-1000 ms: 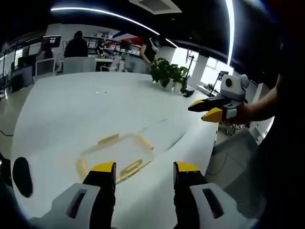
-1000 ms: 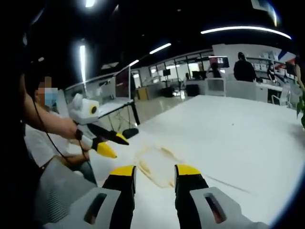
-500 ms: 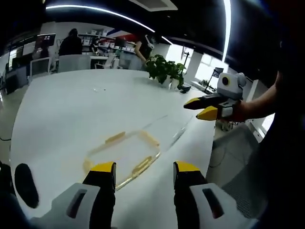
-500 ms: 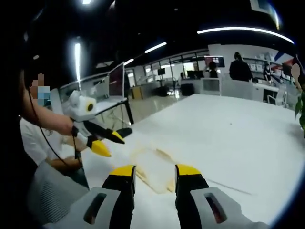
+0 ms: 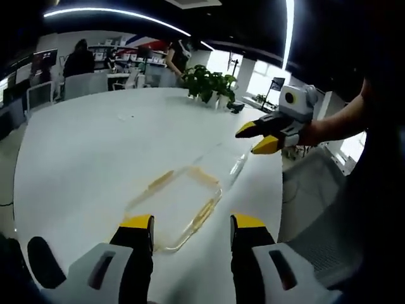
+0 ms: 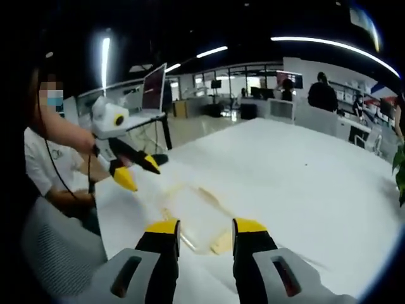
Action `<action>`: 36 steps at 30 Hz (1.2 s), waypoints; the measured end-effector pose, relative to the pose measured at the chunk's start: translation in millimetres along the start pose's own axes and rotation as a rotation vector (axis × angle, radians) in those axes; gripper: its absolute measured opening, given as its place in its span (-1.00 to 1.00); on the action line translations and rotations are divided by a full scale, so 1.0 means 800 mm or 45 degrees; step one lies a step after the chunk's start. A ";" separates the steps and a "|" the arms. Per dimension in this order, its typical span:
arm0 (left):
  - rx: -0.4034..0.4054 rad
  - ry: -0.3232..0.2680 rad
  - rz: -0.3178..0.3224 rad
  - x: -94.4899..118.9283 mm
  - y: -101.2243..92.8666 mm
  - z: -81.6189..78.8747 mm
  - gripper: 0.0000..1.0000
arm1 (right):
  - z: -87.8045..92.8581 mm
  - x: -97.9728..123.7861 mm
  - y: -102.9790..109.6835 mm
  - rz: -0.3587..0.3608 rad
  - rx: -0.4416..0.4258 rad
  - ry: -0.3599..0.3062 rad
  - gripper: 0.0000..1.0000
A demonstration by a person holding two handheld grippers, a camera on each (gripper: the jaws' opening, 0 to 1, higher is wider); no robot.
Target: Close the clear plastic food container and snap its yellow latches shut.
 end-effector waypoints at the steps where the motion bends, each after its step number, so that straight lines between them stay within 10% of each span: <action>1: 0.007 -0.003 0.006 -0.001 0.002 0.000 -0.04 | 0.003 -0.001 0.000 -0.005 0.009 0.017 -0.37; 36: -0.224 0.172 0.166 -0.017 0.042 0.028 -0.06 | 0.055 -0.043 -0.010 -0.258 0.405 0.393 -0.21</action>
Point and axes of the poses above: the point that each gripper's makers call its tool centre point, and the gripper's own axes: x roughly backward along the fingers, y roughly to its left, z roughly out of its underside, the point moved 1 cm from there along x, roughly backward along the fingers, and after that the axes turned 11 degrees about -y, right-handed, at the moved point
